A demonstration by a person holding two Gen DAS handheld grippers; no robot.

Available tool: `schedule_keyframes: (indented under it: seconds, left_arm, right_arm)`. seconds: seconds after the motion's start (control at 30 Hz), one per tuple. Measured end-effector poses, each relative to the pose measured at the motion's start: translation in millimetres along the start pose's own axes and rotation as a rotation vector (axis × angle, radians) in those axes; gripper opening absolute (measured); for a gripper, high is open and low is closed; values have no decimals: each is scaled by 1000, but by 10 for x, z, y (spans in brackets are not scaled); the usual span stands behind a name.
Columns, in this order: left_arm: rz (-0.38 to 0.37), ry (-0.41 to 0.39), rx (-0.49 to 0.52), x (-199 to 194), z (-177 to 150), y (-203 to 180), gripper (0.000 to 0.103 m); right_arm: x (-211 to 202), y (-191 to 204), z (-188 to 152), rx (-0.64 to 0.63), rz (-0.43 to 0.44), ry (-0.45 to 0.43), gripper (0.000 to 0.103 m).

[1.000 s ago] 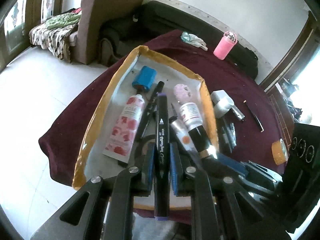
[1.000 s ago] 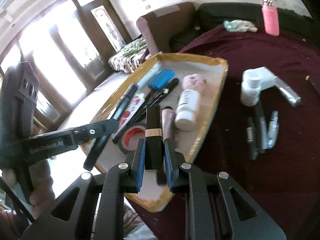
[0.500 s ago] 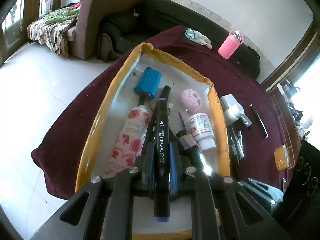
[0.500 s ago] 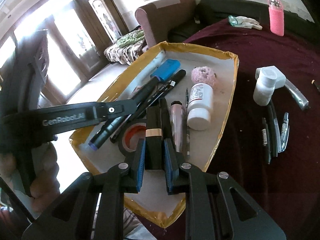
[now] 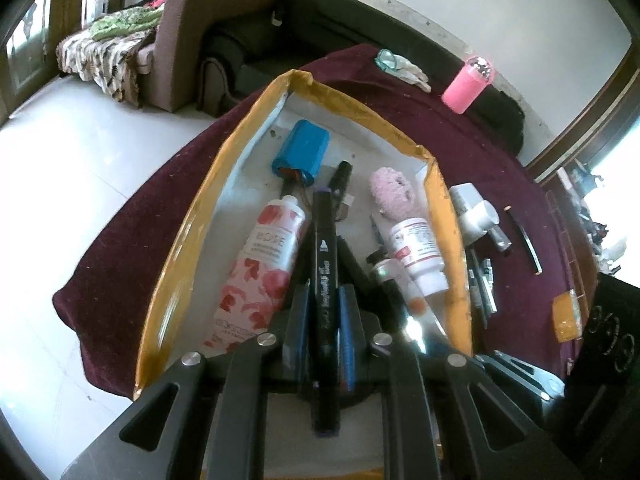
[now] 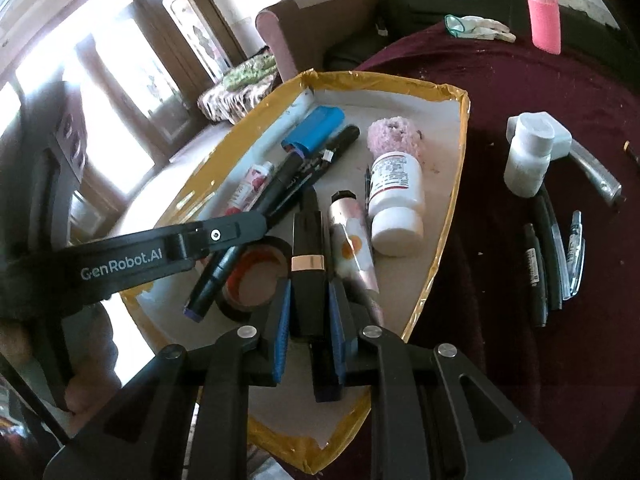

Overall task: Organize objects
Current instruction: 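Open both tools to drop the black markers into the tray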

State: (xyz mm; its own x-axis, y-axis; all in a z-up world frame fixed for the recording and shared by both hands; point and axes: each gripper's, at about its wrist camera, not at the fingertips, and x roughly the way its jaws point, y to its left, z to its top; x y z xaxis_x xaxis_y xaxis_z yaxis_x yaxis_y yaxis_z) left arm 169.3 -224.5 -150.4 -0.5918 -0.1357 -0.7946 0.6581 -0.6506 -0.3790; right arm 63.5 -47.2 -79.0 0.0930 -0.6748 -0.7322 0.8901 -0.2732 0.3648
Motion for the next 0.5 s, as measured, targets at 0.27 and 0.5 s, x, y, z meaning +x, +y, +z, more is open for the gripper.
schedule_keyframes:
  seconds: [0.27,0.5]
  left_arm:
    - [-79,-44,-30,-208,-27,-110,39]
    - [-104,-60,54,-305,-171,-561,43]
  right_arm:
    - [-303,-151,30,46,78,-99,43]
    - [-677,-530,-46,90,86,-143,43]
